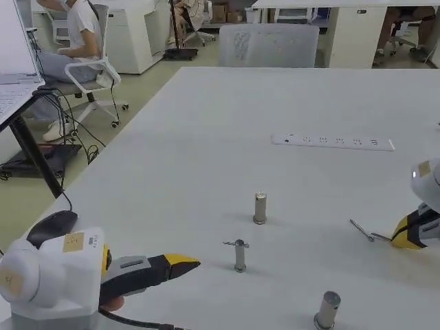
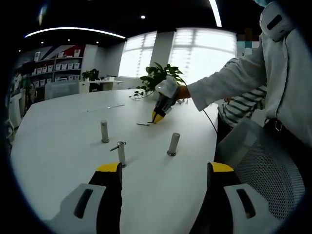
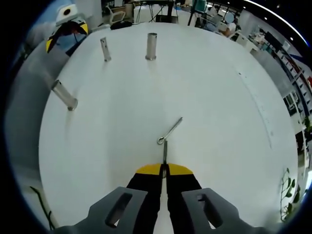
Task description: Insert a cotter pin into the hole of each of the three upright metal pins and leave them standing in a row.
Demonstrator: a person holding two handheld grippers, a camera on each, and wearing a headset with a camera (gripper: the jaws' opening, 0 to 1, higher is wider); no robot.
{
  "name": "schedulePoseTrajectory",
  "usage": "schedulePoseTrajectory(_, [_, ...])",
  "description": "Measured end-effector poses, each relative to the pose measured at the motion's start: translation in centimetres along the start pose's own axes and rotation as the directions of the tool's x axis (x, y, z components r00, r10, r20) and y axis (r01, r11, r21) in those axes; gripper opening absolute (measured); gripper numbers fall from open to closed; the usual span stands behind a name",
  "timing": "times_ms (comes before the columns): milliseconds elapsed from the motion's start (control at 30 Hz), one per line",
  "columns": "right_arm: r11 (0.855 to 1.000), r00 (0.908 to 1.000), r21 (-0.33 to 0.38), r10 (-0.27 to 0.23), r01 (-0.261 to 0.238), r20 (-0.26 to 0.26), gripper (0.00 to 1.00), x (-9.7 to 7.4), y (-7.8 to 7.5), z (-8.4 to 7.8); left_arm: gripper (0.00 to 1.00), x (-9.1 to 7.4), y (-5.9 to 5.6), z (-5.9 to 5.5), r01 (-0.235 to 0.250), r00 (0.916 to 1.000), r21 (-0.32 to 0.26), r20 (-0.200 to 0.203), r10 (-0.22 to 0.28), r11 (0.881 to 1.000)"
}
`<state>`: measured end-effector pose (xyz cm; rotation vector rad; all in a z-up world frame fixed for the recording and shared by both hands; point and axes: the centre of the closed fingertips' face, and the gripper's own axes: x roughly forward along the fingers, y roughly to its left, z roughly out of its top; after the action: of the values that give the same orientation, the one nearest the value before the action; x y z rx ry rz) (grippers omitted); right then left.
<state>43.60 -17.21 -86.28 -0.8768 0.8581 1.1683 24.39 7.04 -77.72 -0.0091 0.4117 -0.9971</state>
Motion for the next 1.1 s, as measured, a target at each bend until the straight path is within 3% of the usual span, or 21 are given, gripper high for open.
schedulePoseTrajectory(500, [1.000, 0.9997, -0.025, -0.005, 0.006, 0.022, 0.03, -1.6, 1.4, 0.5, 0.70, 0.7, -0.5, 0.7, 0.017, 0.9998, 0.007, 0.010, -0.017, 1.000])
schedulePoseTrajectory(1100, [0.994, 0.9975, -0.107, 0.003, 0.004, 0.070, 0.03, -5.1, 4.7, 4.0, 0.67, 1.4, -1.6, 2.3, 0.044, 0.9986, 0.029, 0.028, -0.045, 0.999])
